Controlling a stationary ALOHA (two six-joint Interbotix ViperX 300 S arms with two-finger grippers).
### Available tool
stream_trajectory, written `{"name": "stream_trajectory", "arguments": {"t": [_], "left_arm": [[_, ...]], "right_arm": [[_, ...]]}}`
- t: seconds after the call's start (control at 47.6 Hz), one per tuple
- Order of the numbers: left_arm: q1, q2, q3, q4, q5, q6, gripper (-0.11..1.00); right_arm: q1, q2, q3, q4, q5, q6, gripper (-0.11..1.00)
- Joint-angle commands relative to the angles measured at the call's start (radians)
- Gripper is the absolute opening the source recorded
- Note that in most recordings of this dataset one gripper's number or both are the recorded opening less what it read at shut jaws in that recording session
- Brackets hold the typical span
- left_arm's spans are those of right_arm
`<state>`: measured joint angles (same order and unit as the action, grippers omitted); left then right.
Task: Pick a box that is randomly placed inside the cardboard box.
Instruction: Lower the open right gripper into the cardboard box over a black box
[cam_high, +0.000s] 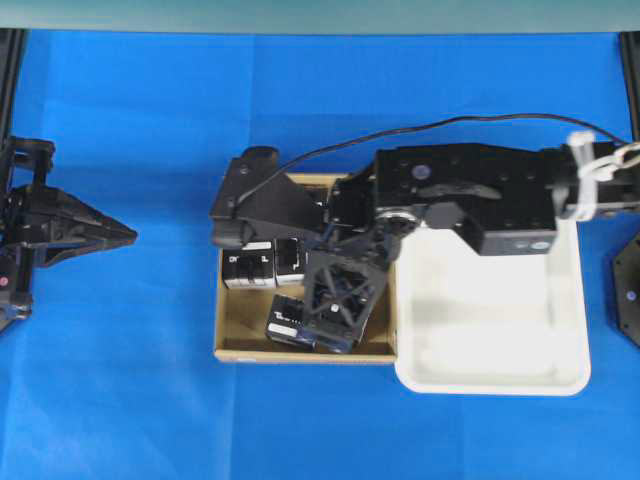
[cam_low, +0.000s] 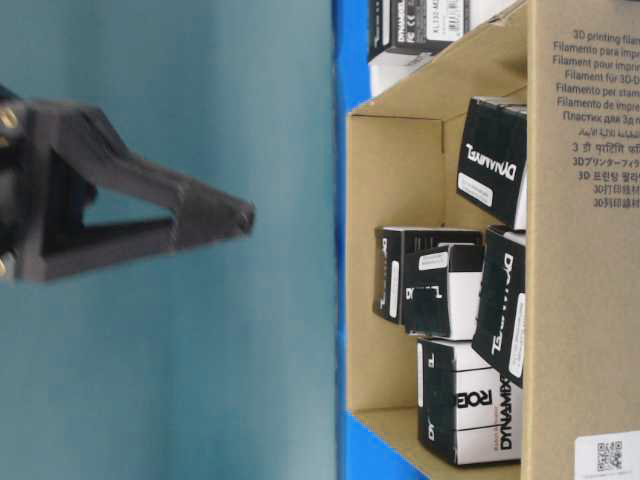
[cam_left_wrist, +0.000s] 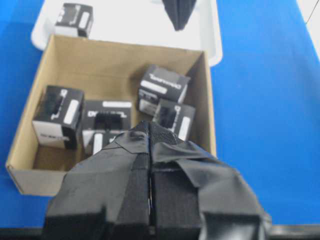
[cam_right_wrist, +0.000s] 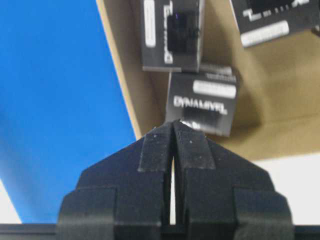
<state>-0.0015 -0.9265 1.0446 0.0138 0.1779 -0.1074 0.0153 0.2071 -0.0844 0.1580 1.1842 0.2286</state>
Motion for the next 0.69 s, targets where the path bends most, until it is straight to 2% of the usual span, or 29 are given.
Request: {"name": "stream_trajectory", "arguments": {"t": [0.0,0.441,0.547,0.673], "left_arm": [[-0.002,-0.002,-0.026,0.003,-0.005,-0.002,-0.07],[-0.008,-0.009,-0.026,0.003,-0.003,-0.002,-0.07],[-0.012,-0.018,-0.026,0.003,-0.002,-0.002,-0.07],[-0.025,-0.029,-0.028,0.003,0.02,-0.002,-0.07]], "right_arm": [[0.005,0.021,-0.017,0.0,-0.032,0.0,-0.01],[-0.014,0.078,-0.017,-0.003,-0.118,-0.002,0.02],[-0.014,0.087,-0.017,-0.012,-0.132,-0.002,0.04],[-0.034,0.098,-0.021,-0.046,-0.155,-0.003,0.06]]}}
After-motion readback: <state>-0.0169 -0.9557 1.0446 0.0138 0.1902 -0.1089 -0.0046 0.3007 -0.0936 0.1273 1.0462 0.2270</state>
